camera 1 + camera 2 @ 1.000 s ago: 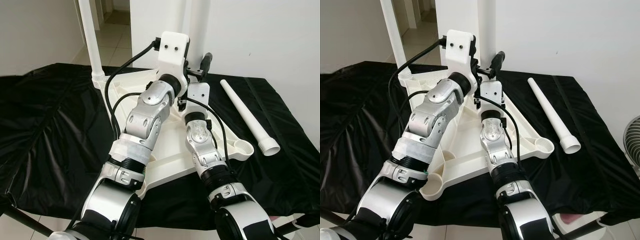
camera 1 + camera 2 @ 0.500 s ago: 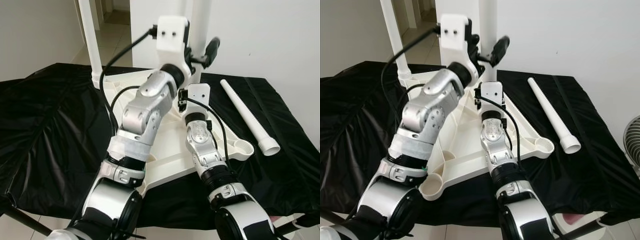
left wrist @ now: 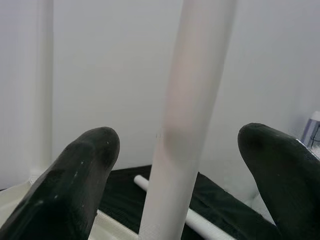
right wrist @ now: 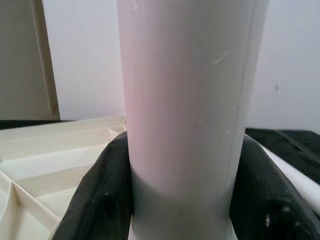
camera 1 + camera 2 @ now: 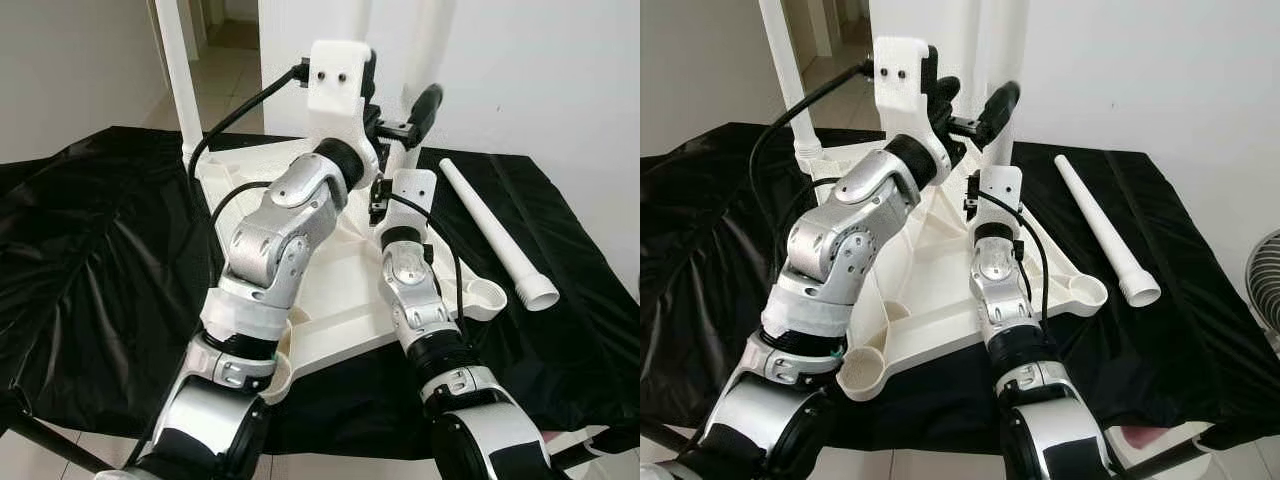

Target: Building children table

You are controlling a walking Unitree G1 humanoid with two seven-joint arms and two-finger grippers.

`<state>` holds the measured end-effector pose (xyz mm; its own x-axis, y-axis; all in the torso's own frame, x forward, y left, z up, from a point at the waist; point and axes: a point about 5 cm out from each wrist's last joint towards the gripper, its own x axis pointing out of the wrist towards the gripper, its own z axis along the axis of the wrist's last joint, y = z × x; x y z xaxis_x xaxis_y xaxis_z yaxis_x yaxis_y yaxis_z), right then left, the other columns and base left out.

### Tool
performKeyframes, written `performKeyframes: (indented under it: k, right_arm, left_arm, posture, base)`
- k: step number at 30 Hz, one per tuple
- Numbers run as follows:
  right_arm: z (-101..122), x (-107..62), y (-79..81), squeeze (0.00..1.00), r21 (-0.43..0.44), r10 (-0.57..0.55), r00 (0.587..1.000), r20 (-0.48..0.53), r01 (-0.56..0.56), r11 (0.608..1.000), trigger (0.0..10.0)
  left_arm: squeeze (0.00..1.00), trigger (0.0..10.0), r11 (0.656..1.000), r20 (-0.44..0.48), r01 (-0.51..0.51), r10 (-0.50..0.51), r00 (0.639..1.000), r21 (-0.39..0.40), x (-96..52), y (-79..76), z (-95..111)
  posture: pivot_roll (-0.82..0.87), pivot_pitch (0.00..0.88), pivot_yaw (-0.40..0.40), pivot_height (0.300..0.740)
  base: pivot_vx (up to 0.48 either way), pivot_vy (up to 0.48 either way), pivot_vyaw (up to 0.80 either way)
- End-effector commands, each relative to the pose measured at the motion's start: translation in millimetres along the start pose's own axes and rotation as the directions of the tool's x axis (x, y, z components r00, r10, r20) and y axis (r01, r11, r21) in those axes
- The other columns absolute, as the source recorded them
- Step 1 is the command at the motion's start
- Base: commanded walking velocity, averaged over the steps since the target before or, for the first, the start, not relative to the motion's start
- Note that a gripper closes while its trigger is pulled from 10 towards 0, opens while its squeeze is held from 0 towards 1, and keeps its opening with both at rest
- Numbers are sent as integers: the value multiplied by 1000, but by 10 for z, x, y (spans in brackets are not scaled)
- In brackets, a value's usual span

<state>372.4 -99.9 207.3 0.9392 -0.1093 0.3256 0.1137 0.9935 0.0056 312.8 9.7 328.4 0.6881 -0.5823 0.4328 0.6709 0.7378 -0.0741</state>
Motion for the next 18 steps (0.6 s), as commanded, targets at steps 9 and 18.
performKeyframes:
  k: [9, 18]
  right_arm:
    - [-106, -149, -408, 0, -41, -64, 997, -46, 63, 997, 10000]
    - [-32, -253, -617, 0, -45, -95, 995, -9, 94, 995, 10000]
  left_arm:
    - [0, 10000, 1000, -181, 16, -14, 983, 10, -282, 220, -444]
    - [0, 10000, 993, -281, -15, 47, 959, 115, -478, 352, -731]
  posture:
    - [-4, 9, 23, 740]
    - [-18, 0, 28, 740]
  base:
    - [0, 0, 0]
    - [0, 0, 0]
